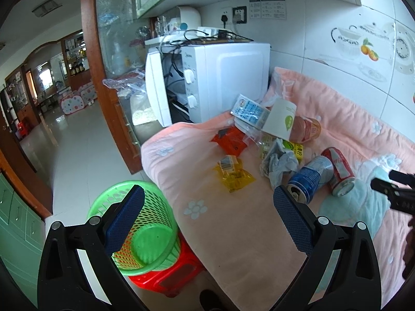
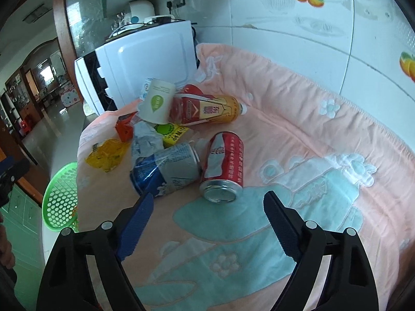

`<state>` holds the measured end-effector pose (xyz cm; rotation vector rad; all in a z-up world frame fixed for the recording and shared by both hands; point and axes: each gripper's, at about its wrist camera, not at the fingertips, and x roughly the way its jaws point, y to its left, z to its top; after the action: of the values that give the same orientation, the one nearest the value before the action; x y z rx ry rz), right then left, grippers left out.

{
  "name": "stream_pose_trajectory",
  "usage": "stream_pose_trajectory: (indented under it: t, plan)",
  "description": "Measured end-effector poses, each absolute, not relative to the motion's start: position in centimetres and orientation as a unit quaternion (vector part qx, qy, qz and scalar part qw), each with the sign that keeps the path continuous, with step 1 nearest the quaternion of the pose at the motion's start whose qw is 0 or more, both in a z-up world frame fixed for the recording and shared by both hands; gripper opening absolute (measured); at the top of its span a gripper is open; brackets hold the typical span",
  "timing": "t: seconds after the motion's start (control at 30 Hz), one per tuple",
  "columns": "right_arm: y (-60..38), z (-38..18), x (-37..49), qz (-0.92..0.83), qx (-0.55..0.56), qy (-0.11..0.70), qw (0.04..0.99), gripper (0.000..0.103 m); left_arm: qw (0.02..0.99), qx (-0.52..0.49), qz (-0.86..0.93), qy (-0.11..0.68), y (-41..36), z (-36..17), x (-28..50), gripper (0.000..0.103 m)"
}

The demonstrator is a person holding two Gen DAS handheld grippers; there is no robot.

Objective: Collect trash
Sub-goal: 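Grasp the blue can with the left tool while the right tool grasps the red Coca-Cola can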

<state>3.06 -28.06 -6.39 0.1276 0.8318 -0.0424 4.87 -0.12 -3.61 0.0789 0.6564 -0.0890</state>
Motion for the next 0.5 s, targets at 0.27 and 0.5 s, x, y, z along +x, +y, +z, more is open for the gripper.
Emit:
stream_pose_trajectory:
  t: [0.27, 0.5]
  plan:
    - [-30.0, -8.6, 7.6, -0.015, 0.091, 0.439, 0.894, 0.072, 0.941, 0.052, -0.067, 0.328, -1.3, -4.6, 5.6, 0.098]
    - [-31.4, -10.2, 11.6, -0.009, 0.122, 0.467, 0.876, 0.066, 0.935, 0.051, -0.093, 0.339, -1.7, -5.2, 6.6, 0.085]
